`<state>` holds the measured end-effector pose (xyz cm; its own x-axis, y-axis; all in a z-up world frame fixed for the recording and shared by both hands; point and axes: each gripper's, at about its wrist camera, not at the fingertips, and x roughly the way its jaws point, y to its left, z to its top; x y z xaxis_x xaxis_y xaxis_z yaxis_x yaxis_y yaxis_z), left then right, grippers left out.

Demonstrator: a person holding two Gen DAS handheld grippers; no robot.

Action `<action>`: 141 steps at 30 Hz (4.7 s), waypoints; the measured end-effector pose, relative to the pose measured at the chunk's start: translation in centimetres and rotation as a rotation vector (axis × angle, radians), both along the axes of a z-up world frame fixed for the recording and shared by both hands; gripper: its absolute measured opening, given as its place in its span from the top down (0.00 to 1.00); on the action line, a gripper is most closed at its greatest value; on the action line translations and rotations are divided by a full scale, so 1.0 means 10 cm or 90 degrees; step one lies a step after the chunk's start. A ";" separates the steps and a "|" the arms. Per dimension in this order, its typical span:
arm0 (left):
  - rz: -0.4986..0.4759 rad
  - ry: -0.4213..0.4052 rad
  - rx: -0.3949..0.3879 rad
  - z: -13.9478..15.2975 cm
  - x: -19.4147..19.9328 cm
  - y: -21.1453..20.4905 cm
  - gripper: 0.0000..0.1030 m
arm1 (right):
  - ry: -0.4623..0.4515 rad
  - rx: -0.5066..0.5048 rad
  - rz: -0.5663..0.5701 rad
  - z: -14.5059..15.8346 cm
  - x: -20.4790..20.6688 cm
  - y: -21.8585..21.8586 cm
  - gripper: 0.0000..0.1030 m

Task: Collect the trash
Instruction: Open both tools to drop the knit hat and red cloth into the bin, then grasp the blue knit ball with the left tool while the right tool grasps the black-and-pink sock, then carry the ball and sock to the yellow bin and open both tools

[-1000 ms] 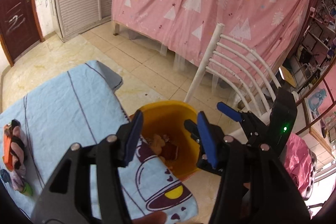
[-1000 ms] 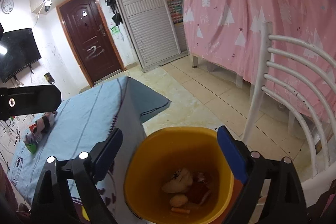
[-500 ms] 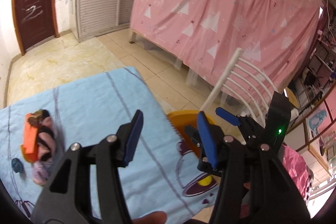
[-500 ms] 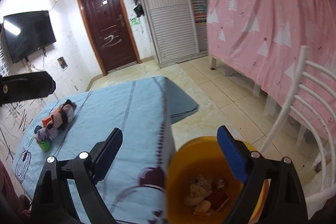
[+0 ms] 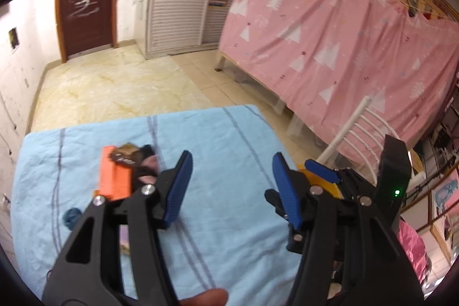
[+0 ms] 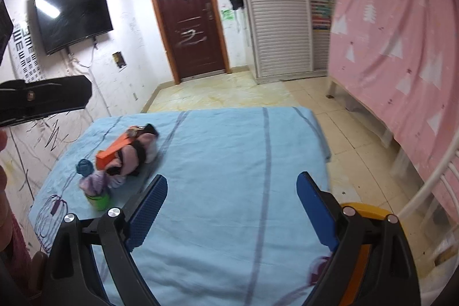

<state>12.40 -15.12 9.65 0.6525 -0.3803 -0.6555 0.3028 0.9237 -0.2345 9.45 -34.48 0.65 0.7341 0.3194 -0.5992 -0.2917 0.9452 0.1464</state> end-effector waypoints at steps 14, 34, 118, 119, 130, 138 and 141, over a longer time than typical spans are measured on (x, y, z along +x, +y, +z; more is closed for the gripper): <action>0.086 0.004 0.016 -0.14 0.04 0.90 0.40 | 0.019 0.006 0.091 0.06 0.17 0.75 0.12; 0.161 0.096 0.016 -0.79 0.18 1.68 0.40 | 0.056 -0.066 0.109 -0.15 0.48 1.47 0.12; -0.005 0.016 0.144 -0.42 -0.09 -0.11 0.74 | -0.018 0.129 -0.072 0.02 -0.02 -0.62 0.67; -0.012 0.018 0.146 -0.43 -0.08 -0.18 0.74 | -0.019 0.129 -0.075 0.01 -0.03 -0.66 0.67; -0.072 0.028 0.159 -0.47 -0.08 -0.83 0.74 | -0.023 0.133 -0.137 -0.14 -0.21 -1.30 0.67; -0.112 0.033 0.161 -0.51 -0.04 -1.36 0.74 | -0.012 0.152 -0.169 -0.35 -0.29 -1.76 0.67; -0.129 0.039 0.153 -0.53 -0.04 -1.56 0.74 | 0.006 0.152 -0.180 -0.47 -0.27 -1.88 0.62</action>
